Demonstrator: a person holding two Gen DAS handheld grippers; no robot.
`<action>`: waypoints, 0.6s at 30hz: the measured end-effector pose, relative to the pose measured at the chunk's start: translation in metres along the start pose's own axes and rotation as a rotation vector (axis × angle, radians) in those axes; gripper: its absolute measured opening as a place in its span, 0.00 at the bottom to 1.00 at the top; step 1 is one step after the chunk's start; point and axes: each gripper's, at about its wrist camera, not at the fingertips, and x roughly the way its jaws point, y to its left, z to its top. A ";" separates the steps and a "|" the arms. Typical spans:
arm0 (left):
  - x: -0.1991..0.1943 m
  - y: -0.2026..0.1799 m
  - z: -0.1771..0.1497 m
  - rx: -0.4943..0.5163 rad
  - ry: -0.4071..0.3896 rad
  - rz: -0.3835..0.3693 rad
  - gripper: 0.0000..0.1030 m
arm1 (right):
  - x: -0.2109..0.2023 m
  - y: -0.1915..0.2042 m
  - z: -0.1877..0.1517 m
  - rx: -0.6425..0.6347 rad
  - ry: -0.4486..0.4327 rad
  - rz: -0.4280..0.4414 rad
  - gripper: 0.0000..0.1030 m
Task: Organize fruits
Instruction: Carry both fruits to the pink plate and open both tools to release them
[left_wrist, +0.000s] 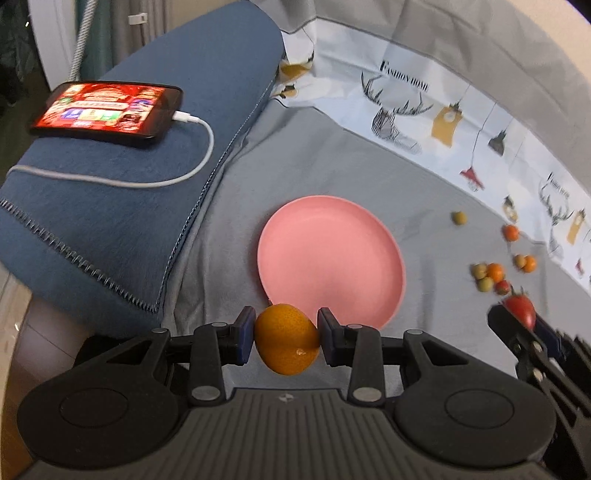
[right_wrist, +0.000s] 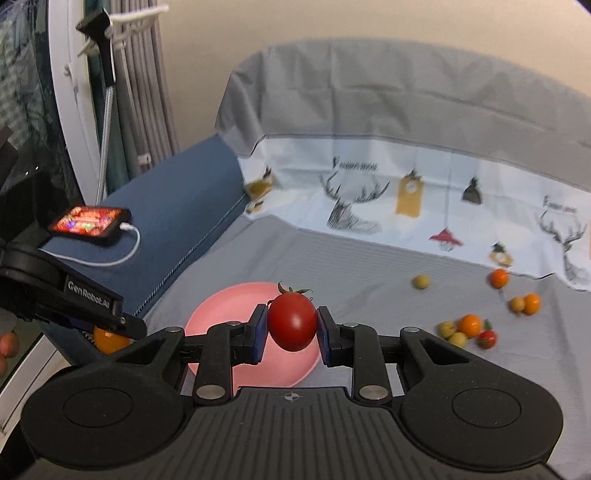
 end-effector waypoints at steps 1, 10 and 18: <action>0.008 -0.001 0.002 0.015 0.003 0.012 0.39 | 0.012 0.002 0.000 -0.003 0.016 0.004 0.28; 0.072 -0.015 0.021 0.104 0.046 0.073 0.39 | 0.102 0.008 -0.006 -0.009 0.142 0.037 0.28; 0.119 -0.018 0.034 0.142 0.091 0.095 0.39 | 0.149 0.002 -0.014 0.015 0.215 0.049 0.28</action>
